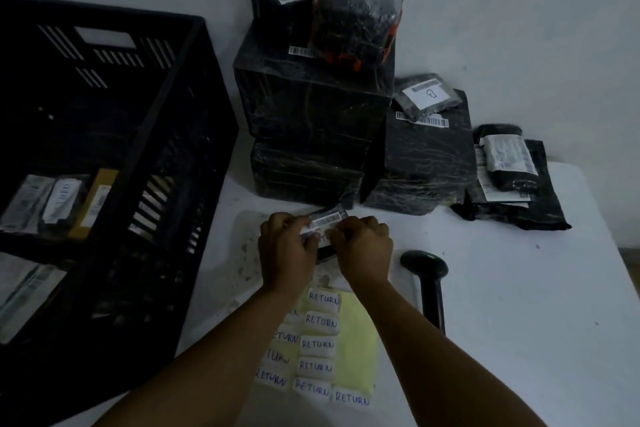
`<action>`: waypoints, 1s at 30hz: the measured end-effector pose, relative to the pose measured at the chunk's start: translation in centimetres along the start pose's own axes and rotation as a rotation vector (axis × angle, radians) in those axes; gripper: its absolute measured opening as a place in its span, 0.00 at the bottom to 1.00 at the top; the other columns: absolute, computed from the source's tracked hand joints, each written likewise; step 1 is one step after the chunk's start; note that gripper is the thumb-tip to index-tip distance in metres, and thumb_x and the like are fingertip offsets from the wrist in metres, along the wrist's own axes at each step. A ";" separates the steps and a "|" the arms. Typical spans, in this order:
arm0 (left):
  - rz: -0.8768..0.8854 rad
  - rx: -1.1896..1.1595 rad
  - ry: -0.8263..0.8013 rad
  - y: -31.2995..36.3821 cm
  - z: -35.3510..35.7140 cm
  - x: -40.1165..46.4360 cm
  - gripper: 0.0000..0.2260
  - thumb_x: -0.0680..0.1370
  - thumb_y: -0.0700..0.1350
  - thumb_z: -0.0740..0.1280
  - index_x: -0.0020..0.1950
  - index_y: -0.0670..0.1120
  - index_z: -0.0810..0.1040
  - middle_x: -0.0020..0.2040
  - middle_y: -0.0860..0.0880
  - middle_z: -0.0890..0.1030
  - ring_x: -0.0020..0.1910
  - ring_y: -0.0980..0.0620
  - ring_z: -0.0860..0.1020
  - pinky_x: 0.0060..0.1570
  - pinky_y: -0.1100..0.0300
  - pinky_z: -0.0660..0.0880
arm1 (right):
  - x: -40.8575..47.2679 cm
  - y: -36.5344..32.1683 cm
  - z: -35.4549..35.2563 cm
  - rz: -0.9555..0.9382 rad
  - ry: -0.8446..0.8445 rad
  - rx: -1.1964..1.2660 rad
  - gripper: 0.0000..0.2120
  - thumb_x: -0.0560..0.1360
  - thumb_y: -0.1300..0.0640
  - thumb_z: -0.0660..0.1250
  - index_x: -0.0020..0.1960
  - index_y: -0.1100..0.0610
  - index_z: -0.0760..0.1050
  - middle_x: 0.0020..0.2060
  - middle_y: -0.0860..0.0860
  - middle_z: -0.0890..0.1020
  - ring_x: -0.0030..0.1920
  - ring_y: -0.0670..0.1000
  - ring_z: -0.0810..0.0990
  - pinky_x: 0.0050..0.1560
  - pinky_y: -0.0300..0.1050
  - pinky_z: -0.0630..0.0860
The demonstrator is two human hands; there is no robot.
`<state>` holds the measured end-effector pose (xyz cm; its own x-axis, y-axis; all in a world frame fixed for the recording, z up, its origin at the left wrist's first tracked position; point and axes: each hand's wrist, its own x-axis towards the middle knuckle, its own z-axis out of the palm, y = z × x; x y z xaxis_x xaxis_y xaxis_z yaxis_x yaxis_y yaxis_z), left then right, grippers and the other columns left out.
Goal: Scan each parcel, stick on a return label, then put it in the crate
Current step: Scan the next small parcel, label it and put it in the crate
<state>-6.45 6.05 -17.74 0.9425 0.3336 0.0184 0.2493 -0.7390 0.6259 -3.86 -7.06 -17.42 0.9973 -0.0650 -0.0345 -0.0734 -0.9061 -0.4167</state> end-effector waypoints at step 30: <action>-0.240 -0.401 -0.240 -1.3 -0.9 0.2 0.27 0.76 0.41 0.72 0.74 0.48 0.70 0.59 0.51 0.79 0.51 0.56 0.78 0.43 0.72 0.74 | -0.1 2.0 -0.6 0.064 -0.113 0.395 0.14 0.82 0.49 0.62 0.64 0.52 0.77 0.52 0.51 0.85 0.42 0.45 0.79 0.36 0.28 0.70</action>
<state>-6.77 7.67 -17.85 0.9054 0.2876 -0.3124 0.4044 -0.3600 0.8407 -4.12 -9.08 -17.71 0.9855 -0.0496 -0.1622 -0.1533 -0.6700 -0.7264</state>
